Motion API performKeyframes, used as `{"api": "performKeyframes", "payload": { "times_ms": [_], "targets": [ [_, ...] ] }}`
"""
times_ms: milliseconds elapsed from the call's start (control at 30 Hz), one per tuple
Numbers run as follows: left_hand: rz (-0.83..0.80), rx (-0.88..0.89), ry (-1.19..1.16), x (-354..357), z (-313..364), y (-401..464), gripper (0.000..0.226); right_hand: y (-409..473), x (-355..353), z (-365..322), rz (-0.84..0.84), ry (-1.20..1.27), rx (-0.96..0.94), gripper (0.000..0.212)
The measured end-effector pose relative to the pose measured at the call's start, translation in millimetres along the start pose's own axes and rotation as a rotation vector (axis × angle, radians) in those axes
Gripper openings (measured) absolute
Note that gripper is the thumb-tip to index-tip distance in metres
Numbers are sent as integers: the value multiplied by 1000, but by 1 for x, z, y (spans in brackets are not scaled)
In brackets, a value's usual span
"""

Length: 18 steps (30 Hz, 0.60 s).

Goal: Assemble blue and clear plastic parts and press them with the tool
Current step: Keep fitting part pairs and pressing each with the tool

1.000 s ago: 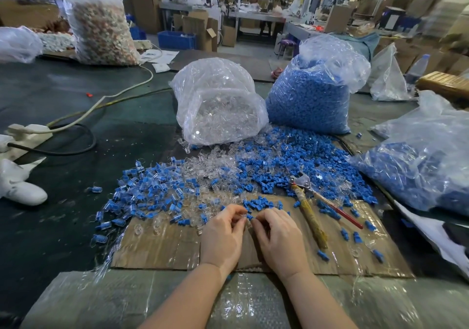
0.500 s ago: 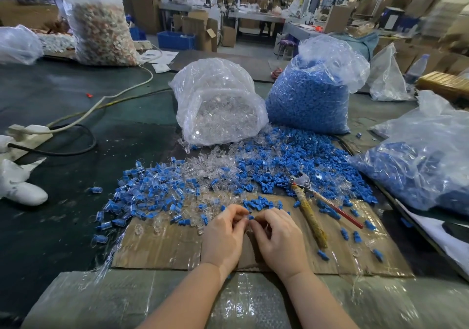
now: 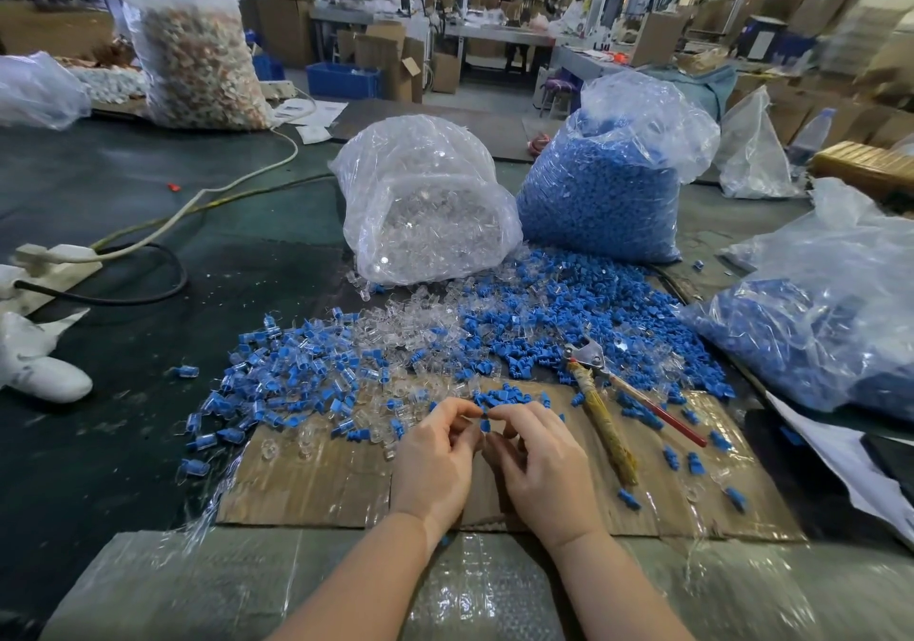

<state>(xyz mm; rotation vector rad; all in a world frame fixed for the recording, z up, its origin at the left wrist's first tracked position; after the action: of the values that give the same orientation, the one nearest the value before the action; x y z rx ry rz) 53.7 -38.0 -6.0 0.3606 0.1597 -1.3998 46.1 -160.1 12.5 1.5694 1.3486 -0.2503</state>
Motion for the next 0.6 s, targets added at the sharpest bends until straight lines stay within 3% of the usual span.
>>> {"api": "performKeyframes", "payload": {
  "times_ms": [400,500,600],
  "targets": [
    [27,-109,-11,1,-7,6,22,4,-6,5,46,-42,26,21],
    [31,-172,-60,-1,-9,9,18,9,-25,23,157,-229,184,29],
    [29,-215,-86,-2,-8,10,16,13,-40,58,23,-508,529,48]
  ]
}}
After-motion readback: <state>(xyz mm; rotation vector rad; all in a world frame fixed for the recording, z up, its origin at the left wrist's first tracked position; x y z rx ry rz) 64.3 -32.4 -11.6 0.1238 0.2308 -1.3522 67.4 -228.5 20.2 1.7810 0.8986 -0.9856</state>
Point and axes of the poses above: each hand's wrist, its own y-axis towards the middle knuckle, its own x-axis out of the palm, z = x × y, the point moved 6 cm from there along y, towards the middle knuckle, and after that the axes turned 2 degrees about z, right-handed, at the moved point
